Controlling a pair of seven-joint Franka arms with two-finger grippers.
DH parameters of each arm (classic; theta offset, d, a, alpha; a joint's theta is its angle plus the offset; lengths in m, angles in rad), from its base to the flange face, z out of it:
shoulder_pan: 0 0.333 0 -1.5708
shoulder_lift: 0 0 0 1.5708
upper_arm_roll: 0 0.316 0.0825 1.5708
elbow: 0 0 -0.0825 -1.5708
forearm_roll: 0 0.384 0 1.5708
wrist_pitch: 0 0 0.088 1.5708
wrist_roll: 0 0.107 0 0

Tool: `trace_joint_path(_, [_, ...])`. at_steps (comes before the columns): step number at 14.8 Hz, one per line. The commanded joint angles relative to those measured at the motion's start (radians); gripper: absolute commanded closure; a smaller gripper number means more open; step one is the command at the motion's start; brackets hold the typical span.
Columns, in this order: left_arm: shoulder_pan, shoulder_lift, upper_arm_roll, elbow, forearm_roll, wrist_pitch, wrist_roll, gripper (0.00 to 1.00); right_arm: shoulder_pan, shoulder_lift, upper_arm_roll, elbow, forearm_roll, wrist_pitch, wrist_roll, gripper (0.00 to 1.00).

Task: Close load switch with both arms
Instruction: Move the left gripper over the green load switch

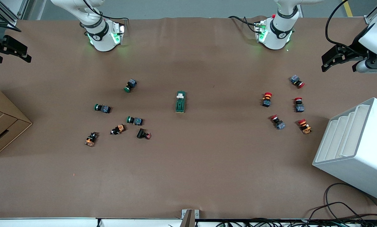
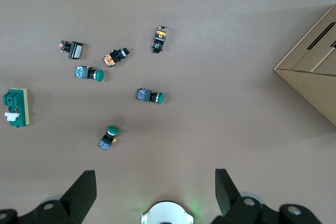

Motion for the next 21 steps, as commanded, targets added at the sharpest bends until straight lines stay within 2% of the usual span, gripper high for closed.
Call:
trace_joint_path(1, [-0.002,0.01,-0.007,0.027,0.023,-0.008,0.013,0.0,0.003,-0.021,-0.001,-0.024,-0.001,0.004,-0.011,0.0])
trace_joint_path(3, [-0.006,0.022,-0.007,0.03,0.019,-0.006,0.013,0.0,0.003,-0.02,-0.001,-0.024,-0.001,0.006,-0.011,0.0])
trace_joint_path(6, [-0.018,0.095,-0.015,0.107,0.013,-0.006,0.0,0.0,0.005,-0.018,-0.003,-0.015,0.002,0.006,-0.006,0.0])
trace_joint_path(11, [-0.127,0.174,-0.064,0.099,0.011,0.025,-0.092,0.0,0.003,-0.007,-0.005,0.017,0.008,0.004,-0.004,0.0])
trace_joint_path(14, [-0.234,0.209,-0.07,0.085,0.014,0.057,-0.239,0.0,0.005,0.005,-0.003,0.015,0.008,-0.013,-0.007,0.0])
trace_joint_path(17, [-0.359,0.209,-0.07,0.013,0.023,0.146,-0.497,0.0,0.0,0.009,-0.005,0.02,0.002,-0.013,-0.009,0.0])
trace_joint_path(21, [-0.492,0.209,-0.07,-0.034,0.03,0.192,-0.724,0.0,-0.003,0.049,-0.006,0.015,0.0,-0.01,-0.009,0.0])
